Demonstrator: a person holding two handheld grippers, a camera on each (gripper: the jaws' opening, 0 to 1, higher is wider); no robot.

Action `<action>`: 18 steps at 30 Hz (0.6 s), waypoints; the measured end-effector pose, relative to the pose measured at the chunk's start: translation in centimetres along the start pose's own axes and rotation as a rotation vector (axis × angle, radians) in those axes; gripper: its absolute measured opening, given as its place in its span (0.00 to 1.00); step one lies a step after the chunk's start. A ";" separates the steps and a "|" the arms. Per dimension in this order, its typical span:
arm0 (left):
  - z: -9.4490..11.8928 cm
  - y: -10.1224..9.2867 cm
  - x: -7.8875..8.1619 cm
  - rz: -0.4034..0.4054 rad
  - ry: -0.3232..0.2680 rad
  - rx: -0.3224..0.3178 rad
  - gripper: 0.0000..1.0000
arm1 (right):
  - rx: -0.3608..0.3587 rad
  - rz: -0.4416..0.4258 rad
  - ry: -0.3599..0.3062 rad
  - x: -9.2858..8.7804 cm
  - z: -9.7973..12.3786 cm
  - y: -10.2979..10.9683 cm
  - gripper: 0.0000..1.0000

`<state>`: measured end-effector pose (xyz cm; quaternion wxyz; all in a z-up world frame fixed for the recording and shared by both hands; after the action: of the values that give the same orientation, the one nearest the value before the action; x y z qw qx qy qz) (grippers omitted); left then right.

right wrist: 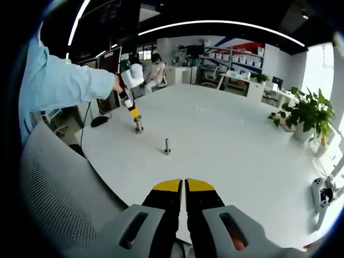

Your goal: Place the washer onto the threaded stud by aligning its center hole with the stud, sliding it down to the base, and recovering from edge contact or off-axis alignment until the washer reaches the visible bottom stop.

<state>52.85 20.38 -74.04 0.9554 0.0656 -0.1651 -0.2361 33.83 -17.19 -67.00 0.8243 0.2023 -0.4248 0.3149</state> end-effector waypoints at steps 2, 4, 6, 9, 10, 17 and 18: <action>-0.1 0.1 0.0 0.004 0.001 -0.006 0.02 | 0.001 -0.001 0.001 0.0 0.0 0.0 0.04; 0.0 0.0 0.0 0.001 -0.001 -0.014 0.02 | 0.001 -0.001 0.000 0.0 0.0 0.0 0.04; -0.1 0.2 0.0 0.005 0.002 -0.020 0.02 | 0.002 -0.001 0.001 0.0 0.0 0.0 0.04; -0.2 0.3 0.1 0.019 0.005 -0.028 0.02 | 0.003 0.000 0.002 0.0 0.0 0.0 0.04; -0.2 0.3 0.1 0.017 0.005 -0.029 0.02 | 0.004 -0.001 0.002 0.0 0.0 0.0 0.04; -0.3 0.8 0.2 0.048 0.000 -0.058 0.03 | 0.006 -0.003 0.007 0.0 -0.1 0.1 0.04; -0.3 0.8 0.3 0.060 -0.006 -0.065 0.05 | 0.005 -0.002 0.008 0.0 -0.1 0.0 0.04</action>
<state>53.54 20.95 -74.05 0.9631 0.0289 -0.1623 -0.2129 33.84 -17.12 -67.08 0.8259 0.2034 -0.4203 0.3161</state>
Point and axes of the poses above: the point that each gripper's makers call its tool centre point, and the gripper's own axes: z roughly backward along the fingers, y roughly to its left, x roughly out of its top, the point moved 7 cm from there along z, roughly backward along the fingers, and after that the axes turned 11 degrees about x, right-handed, at the moved point
